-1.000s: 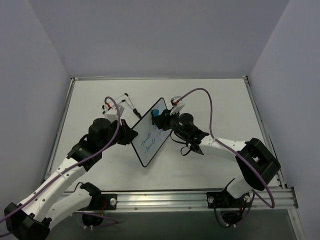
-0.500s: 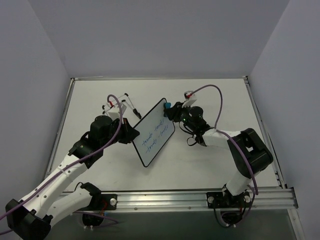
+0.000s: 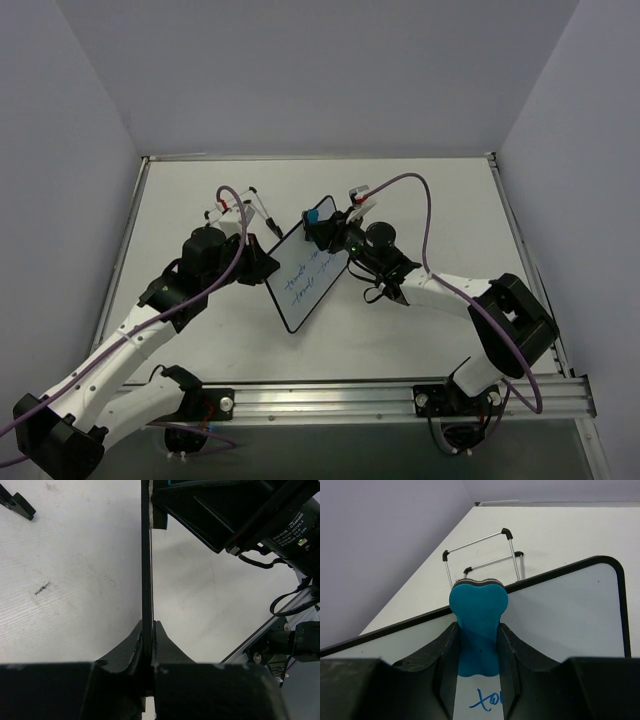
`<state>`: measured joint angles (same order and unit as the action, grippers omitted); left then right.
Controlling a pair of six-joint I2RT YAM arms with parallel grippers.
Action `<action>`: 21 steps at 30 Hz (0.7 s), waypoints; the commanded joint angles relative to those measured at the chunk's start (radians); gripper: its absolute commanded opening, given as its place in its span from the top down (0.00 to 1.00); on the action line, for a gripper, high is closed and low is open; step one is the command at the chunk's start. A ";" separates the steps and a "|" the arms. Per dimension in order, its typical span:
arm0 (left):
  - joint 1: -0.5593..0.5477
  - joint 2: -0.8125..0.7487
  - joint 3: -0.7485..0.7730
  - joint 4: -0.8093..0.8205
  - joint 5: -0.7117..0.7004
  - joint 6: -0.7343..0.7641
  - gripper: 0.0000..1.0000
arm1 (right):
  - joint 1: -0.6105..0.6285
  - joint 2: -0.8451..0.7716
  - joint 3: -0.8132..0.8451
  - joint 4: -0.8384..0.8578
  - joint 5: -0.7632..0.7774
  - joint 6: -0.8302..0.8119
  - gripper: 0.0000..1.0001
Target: Erase the whiteboard
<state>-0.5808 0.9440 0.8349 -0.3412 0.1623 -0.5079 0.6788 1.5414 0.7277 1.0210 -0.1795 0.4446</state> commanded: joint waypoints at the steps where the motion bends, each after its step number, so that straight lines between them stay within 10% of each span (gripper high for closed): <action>1: -0.034 0.019 0.038 -0.010 0.253 0.035 0.98 | 0.022 -0.020 0.045 -0.005 -0.072 0.008 1.00; 21: -0.033 0.007 0.049 -0.030 0.209 0.029 0.98 | -0.154 0.053 -0.099 0.048 -0.046 0.048 1.00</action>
<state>-0.5808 0.9565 0.8387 -0.3408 0.1993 -0.4896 0.5102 1.5951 0.6701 1.0500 -0.2420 0.4824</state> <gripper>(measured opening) 0.091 0.281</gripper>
